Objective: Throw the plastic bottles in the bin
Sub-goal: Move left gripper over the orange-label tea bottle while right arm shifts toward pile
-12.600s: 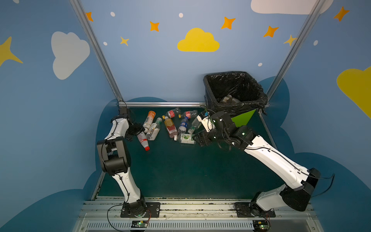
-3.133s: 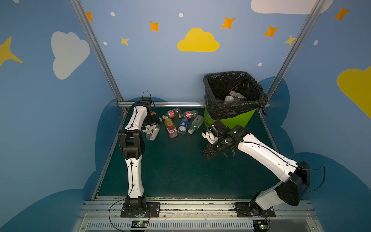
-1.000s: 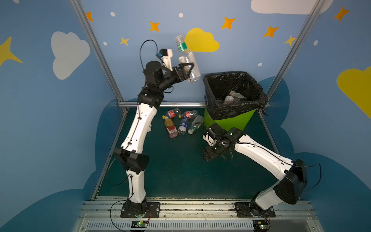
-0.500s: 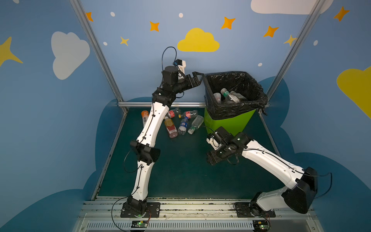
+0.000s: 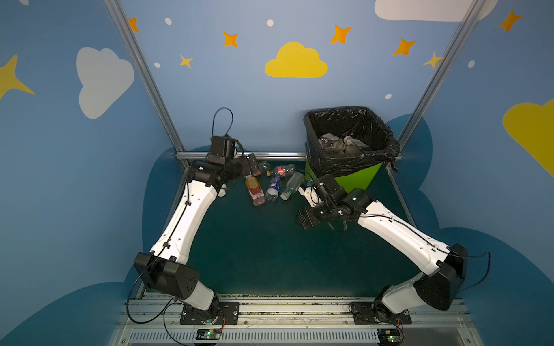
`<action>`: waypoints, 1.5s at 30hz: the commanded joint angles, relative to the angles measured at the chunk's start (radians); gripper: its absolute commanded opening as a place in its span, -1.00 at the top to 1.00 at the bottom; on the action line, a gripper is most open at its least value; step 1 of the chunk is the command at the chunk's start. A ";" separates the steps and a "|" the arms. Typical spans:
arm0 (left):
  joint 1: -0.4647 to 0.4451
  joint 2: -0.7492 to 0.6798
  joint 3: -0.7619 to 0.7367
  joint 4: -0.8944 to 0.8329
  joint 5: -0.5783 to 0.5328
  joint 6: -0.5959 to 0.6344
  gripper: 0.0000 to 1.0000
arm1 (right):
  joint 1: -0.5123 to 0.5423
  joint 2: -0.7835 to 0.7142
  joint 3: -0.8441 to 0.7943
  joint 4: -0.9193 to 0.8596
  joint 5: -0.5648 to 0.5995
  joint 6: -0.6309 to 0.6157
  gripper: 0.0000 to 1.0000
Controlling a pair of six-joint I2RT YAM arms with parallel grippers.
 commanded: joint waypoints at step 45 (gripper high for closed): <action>0.451 1.065 1.008 -0.139 0.128 0.109 -0.82 | 0.090 0.340 0.236 -0.174 0.100 -0.004 -0.62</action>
